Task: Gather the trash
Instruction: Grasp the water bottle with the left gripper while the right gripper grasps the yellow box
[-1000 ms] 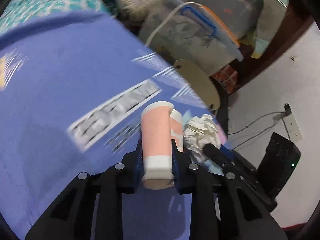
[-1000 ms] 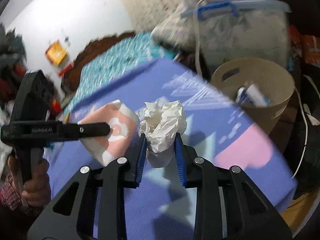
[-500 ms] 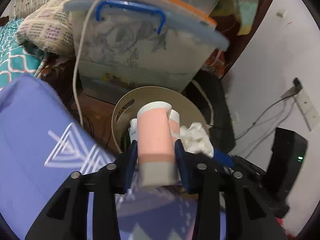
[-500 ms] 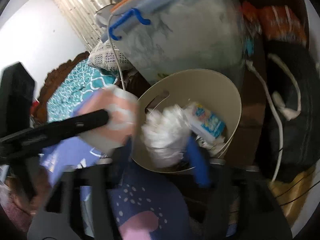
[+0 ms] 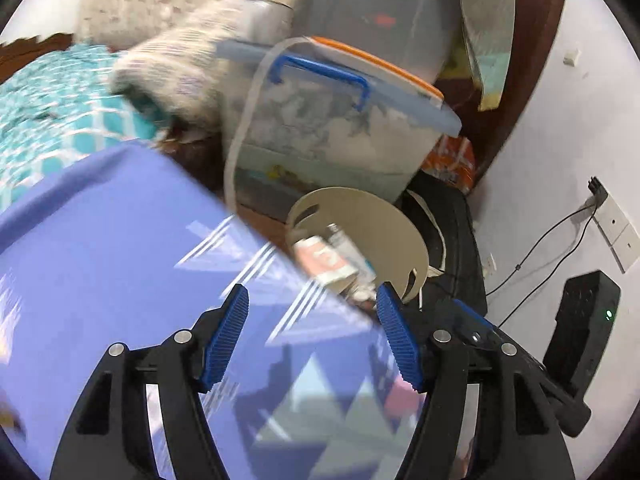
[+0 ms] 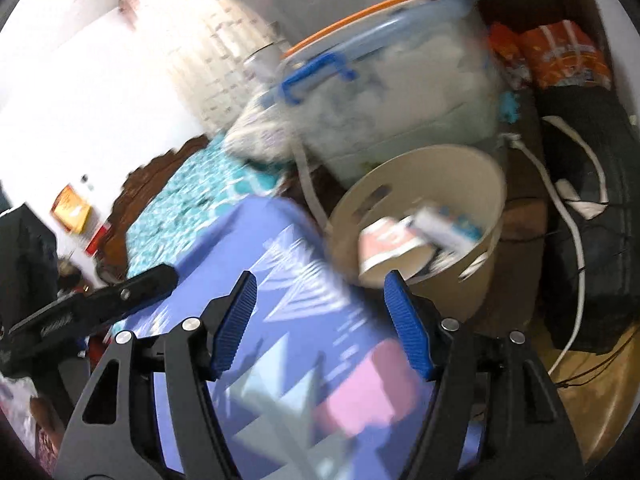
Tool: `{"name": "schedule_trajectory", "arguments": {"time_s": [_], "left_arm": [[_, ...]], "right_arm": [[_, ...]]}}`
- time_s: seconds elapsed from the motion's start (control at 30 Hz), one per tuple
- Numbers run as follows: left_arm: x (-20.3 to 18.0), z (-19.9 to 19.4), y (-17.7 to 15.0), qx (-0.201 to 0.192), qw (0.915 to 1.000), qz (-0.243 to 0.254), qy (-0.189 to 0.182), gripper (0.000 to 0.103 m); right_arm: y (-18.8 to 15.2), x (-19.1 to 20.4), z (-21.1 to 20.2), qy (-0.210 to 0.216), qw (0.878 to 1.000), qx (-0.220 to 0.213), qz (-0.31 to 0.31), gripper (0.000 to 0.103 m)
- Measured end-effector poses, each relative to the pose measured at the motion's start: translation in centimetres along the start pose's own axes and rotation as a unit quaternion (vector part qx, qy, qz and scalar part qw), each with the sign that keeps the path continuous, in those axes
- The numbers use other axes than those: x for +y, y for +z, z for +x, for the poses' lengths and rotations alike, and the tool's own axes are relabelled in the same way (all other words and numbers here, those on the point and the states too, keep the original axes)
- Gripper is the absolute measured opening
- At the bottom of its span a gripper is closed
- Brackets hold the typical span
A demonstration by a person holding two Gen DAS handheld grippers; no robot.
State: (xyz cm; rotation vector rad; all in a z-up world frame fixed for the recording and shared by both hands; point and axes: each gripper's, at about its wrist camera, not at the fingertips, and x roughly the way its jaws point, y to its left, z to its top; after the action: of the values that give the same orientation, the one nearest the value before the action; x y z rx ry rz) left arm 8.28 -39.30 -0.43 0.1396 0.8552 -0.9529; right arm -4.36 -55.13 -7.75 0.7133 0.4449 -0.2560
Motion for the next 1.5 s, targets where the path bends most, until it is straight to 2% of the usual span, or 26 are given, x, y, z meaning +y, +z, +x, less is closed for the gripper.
{"name": "schedule_trajectory", "arguments": {"time_s": [0.17,0.27,0.4,0.6,0.77,0.9,1.07,1.13,1.2,1.37,1.5], "left_arm": [[2.5,-5.7,-5.3,-0.025,0.9982,-0.025,0.048,0.066],[4.5,-7.8,-7.8,-0.018,0.9951,-0.044,0.087,0.066],[7.0,-10.1,-10.3,-0.017,0.9905,-0.082,0.109,0.066],[9.9,-12.1,-12.9,-0.023,0.9835,-0.137,0.116,0.066],[10.5,-13.2,-14.3,-0.025,0.9829,-0.141,0.115,0.066],[11.2,-13.9,-15.4,-0.024,0.9835,-0.141,0.11,0.066],[13.5,-15.5,-17.0,-0.022,0.9807,-0.158,0.114,0.066],[15.0,-16.9,-17.4,-0.032,0.9764,-0.172,0.126,0.066],[16.8,-18.5,-17.8,-0.049,0.9684,-0.192,0.152,0.066],[23.3,-21.3,-17.4,-0.07,0.9398,-0.257,0.214,0.07],[26.2,-21.9,-15.9,-0.075,0.9303,-0.273,0.233,0.074]], "right_arm": [[-3.2,6.0,1.8,0.042,0.997,0.056,-0.041,0.067],[-5.2,9.4,2.1,0.064,0.993,0.078,-0.067,0.068],[-7.6,13.2,2.3,0.084,0.986,0.1,-0.1,0.068],[-9.8,16.2,2.2,0.093,0.978,0.124,-0.143,0.068],[-10.2,16.2,1.5,0.089,0.976,0.128,-0.15,0.068],[-12.0,16.2,0.8,0.083,0.975,0.133,-0.158,0.068],[-13.3,18.3,1.8,0.084,0.969,0.147,-0.18,0.068],[-13.5,19.7,2.8,0.089,0.965,0.156,-0.193,0.068],[-13.5,21.5,4.1,0.096,0.959,0.161,-0.212,0.068],[-13.0,27.6,8.5,0.13,0.94,0.168,-0.267,0.069],[-13.5,31.9,14.1,0.14,0.925,0.196,-0.293,0.07]]}}
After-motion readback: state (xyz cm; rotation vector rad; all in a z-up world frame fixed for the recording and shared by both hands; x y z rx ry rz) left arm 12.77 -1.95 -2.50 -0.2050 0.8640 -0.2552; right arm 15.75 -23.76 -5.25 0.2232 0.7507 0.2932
